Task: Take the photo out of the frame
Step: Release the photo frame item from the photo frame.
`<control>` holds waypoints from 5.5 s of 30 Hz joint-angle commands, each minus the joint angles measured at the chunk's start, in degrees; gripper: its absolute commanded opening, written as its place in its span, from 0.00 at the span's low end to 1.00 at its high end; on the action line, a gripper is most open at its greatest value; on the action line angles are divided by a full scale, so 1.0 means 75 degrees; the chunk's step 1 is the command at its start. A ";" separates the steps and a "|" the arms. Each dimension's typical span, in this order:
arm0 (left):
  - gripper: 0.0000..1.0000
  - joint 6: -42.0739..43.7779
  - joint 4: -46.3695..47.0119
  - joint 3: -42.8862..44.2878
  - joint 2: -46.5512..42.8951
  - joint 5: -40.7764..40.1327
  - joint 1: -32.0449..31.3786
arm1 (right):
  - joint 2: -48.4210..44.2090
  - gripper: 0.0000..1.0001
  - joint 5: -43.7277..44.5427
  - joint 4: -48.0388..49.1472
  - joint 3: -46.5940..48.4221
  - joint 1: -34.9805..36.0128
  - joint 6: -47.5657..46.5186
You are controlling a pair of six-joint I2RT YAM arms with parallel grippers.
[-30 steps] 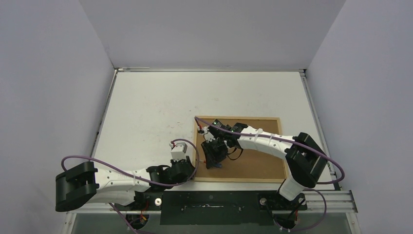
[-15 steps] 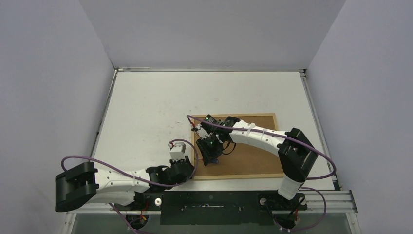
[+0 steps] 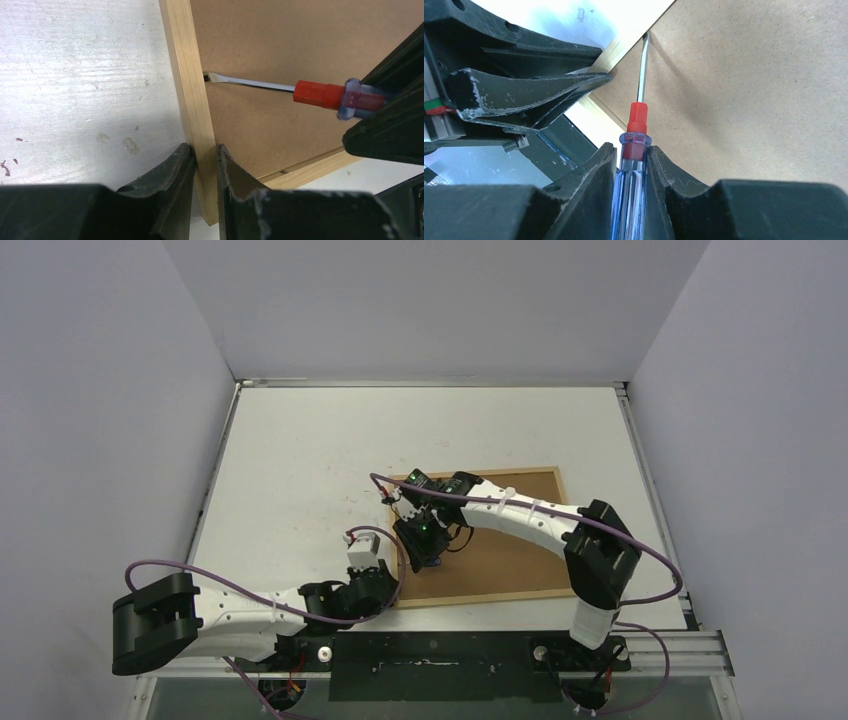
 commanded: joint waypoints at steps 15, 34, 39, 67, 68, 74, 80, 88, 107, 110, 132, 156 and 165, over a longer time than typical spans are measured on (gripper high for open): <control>0.00 -0.0103 -0.0961 -0.0566 0.0354 0.0923 -0.0085 | 0.0388 0.00 -0.1128 0.1885 0.1497 0.0713 -0.0265; 0.00 -0.0291 -0.1113 -0.0590 0.0259 0.0832 -0.0090 | 0.0693 0.00 0.0144 0.1754 0.1842 0.1189 0.1103; 0.00 -0.0302 -0.1113 -0.0603 0.0246 0.0837 -0.0091 | 0.0873 0.00 0.0426 0.1665 0.2183 0.1431 0.1239; 0.00 -0.0616 -0.1604 -0.0612 -0.0272 0.0674 -0.0102 | -0.1252 0.00 -0.0535 0.2948 -0.0734 -0.0125 0.1379; 0.00 -0.0637 -0.1658 -0.0606 -0.0305 0.0657 -0.0102 | -0.1316 0.00 -0.0629 0.2998 -0.0860 -0.0161 0.1344; 0.00 -0.0746 -0.1915 -0.0516 -0.0387 0.0630 -0.0099 | -0.1487 0.00 -0.0609 0.3053 -0.1307 -0.0452 0.1305; 0.00 -0.0822 -0.2026 -0.0454 -0.0388 0.0629 -0.0102 | -0.1520 0.00 -0.0152 0.2658 -0.1523 -0.0658 0.1152; 0.00 -0.0845 -0.2086 -0.0426 -0.0384 0.0619 -0.0102 | -0.1561 0.00 -0.0474 0.2557 -0.1786 -0.0660 0.0902; 0.00 -0.0836 -0.2063 -0.0414 -0.0339 0.0674 -0.0102 | -0.1158 0.00 -0.0675 0.2713 -0.1818 -0.0436 0.0942; 0.00 -0.0837 -0.2075 -0.0405 -0.0361 0.0671 -0.0102 | -0.1083 0.00 -0.0585 0.2735 -0.1788 -0.0345 0.0973; 0.00 -0.0800 -0.1959 -0.0424 -0.0272 0.0696 -0.0102 | -0.0882 0.00 -0.0470 0.2605 -0.0934 -0.0005 0.1027; 0.00 -0.0784 -0.1859 -0.0546 -0.0405 0.0690 -0.0096 | -0.0097 0.00 0.2270 0.1053 0.1401 0.1460 0.0873; 0.00 -0.0847 -0.2187 -0.0469 -0.0663 0.0535 -0.0102 | -0.2013 0.00 0.2437 0.1336 -0.0779 0.0085 0.1217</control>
